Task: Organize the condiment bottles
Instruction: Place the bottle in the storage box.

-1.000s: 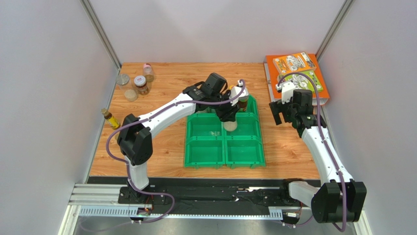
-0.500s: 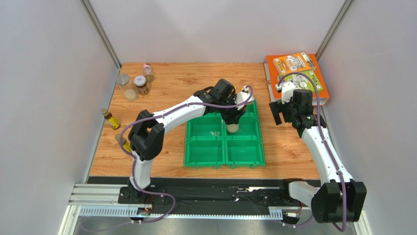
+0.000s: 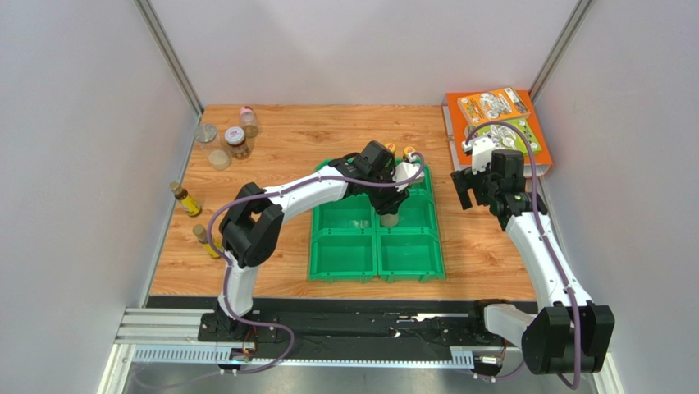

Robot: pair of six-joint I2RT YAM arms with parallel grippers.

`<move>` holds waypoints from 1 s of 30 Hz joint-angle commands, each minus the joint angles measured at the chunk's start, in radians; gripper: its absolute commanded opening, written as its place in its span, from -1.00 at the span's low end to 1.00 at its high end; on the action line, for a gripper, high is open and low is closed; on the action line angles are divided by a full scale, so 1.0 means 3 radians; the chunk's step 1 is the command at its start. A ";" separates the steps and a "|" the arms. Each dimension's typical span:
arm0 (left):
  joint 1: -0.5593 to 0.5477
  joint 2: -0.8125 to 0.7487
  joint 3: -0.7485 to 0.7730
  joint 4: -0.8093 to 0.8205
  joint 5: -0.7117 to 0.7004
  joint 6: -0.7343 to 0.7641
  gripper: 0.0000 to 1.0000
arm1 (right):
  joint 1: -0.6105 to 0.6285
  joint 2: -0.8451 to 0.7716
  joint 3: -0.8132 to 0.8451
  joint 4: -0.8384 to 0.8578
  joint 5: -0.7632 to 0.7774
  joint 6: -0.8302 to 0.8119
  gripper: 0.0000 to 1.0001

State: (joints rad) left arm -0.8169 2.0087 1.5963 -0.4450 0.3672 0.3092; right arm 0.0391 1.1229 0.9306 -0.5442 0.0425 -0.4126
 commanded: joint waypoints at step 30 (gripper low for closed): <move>0.1444 -0.2037 -0.0438 -0.0205 -0.0703 0.0191 0.99 | 0.0033 -0.0056 0.0119 0.0019 -0.0096 -0.0026 0.91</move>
State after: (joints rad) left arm -0.5179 1.3964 1.5295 -0.5476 0.2325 0.3626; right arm 0.0429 1.1213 0.9306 -0.5465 0.0242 -0.4133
